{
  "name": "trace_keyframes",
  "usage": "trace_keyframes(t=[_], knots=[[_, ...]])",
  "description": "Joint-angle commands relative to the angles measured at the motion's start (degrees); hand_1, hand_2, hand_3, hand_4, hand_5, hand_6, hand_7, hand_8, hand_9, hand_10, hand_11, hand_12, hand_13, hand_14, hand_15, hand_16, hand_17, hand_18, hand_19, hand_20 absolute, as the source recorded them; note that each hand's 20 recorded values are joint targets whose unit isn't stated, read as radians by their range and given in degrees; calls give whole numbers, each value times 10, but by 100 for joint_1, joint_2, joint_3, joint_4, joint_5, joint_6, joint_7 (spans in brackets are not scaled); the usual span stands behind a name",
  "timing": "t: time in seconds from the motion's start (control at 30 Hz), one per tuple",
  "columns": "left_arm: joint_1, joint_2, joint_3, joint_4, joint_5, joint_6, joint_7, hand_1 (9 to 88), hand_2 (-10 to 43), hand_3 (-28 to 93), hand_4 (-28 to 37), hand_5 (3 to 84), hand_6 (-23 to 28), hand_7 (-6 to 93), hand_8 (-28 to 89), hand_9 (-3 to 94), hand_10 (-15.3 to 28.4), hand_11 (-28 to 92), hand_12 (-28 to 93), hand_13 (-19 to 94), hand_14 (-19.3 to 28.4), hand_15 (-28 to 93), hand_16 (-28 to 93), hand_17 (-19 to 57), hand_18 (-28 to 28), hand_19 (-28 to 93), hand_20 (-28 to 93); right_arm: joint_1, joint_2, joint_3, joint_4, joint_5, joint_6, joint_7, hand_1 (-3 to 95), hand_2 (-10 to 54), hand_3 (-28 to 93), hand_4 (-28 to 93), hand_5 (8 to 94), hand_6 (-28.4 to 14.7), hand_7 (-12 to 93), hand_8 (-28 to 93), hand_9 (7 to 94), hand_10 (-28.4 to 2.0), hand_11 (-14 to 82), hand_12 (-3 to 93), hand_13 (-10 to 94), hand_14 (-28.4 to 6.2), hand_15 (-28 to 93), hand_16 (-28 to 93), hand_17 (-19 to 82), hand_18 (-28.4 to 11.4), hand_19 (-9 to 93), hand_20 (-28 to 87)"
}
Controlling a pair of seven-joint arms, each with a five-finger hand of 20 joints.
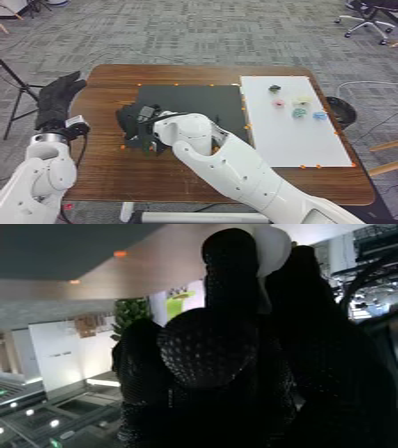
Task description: Arrange flowers
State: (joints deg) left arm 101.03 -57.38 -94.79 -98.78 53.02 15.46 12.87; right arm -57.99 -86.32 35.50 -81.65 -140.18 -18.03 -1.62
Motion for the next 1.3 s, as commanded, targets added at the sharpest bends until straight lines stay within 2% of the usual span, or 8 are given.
trace_keyframes(t=[0.03,0.4,0.77,1.13,1.3], knots=[[-46,-19,8,-49,-22,8,-8,255,256,683,-283,503,34,148,-85,526,143,200,106,381,148,113,-4,60,96,67,142,-34,-40,101,144,-671,80,-556,592,-63,505,-162,766,14,228,119,911,-84,176,192,937,-6,523,362,574,-158,932,551],[-83,-24,35,-101,15,-17,-70,254,255,683,-283,503,34,148,-84,526,143,201,106,379,147,112,-4,59,97,67,141,-83,2,250,298,-1821,146,-1240,587,-62,508,-164,764,17,237,112,912,-81,174,192,937,-7,527,366,571,-159,932,557],[69,-42,-95,-229,16,33,-104,254,253,683,-283,503,33,149,-85,526,143,201,106,378,148,112,-4,59,97,67,141,425,296,35,414,-2339,635,-1489,584,-62,512,-169,760,21,245,106,911,-78,176,195,936,-7,529,373,569,-158,932,560],[59,-38,-138,-245,30,39,-138,254,253,685,-283,503,33,151,-85,526,142,202,107,377,147,112,-4,58,97,66,141,923,588,-326,271,-1517,564,-986,579,-62,518,-170,760,22,250,103,909,-78,177,194,934,-6,534,374,567,-159,932,562],[60,-35,-136,-245,27,41,-136,254,252,685,-283,503,33,151,-85,525,142,202,108,377,147,112,-4,59,97,66,141,1050,580,-444,87,-487,281,-362,578,-62,519,-169,759,21,251,103,911,-77,177,195,934,-5,536,374,567,-159,932,563]])
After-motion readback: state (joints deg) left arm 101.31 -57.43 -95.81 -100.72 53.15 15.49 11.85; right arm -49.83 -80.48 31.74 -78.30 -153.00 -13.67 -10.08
